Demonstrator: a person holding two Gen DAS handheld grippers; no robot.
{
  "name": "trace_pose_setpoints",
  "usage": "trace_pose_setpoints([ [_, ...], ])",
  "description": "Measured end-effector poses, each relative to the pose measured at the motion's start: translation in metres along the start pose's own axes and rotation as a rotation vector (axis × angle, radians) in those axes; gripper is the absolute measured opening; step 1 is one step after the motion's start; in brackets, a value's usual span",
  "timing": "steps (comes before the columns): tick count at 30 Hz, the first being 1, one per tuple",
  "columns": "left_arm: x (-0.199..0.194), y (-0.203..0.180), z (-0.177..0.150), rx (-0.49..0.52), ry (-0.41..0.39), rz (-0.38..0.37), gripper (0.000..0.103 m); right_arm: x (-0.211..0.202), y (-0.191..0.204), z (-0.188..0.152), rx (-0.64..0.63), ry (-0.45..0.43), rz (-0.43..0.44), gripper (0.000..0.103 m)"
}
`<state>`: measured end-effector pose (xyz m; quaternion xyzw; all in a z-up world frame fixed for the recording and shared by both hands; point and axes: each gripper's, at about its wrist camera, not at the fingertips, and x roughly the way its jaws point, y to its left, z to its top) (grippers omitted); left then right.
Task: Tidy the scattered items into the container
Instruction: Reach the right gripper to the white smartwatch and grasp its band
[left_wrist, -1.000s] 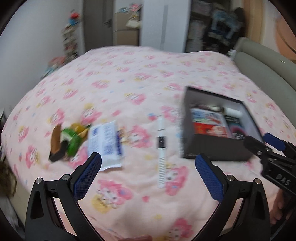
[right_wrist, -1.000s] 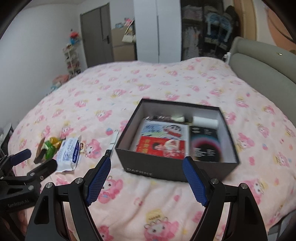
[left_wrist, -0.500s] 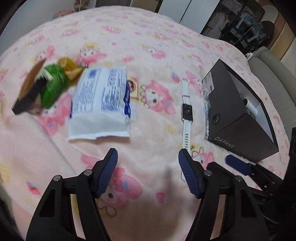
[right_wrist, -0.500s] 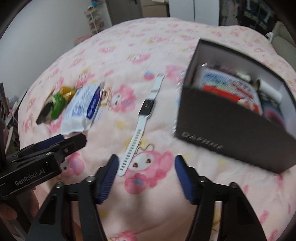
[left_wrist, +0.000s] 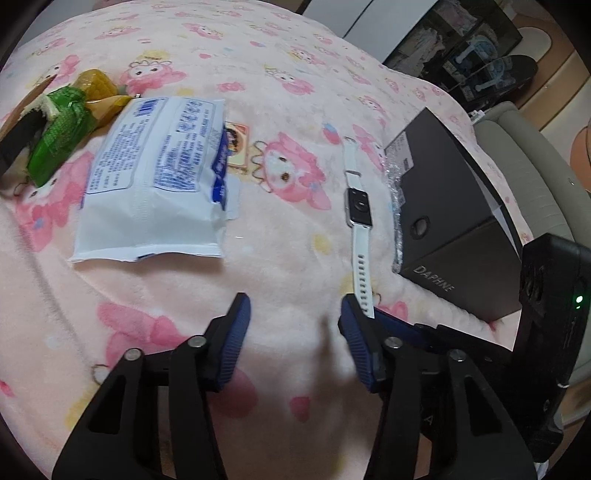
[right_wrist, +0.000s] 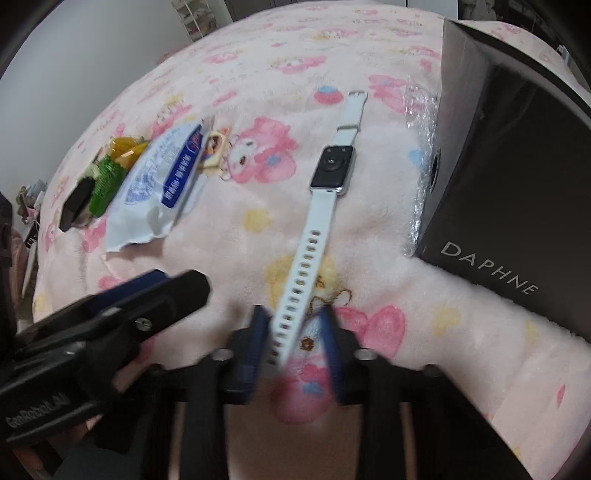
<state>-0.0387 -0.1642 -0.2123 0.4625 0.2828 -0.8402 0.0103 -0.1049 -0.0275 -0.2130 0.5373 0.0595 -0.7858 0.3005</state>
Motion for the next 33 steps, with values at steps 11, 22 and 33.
trace_pose_setpoints([
  [11, 0.01, -0.033, -0.015, 0.083, 0.054, -0.102, 0.034, -0.058, -0.032, -0.032, 0.075, -0.092, 0.011, 0.002],
  [22, 0.011, -0.047, -0.024, 0.134, 0.065, -0.09, 0.034, -0.096, -0.06, -0.059, 0.07, -0.124, -0.231, 0.002],
  [33, 0.015, -0.074, 0.009, 0.161, 0.059, -0.076, 0.034, -0.116, -0.093, -0.036, 0.131, -0.203, -0.244, 0.004],
])
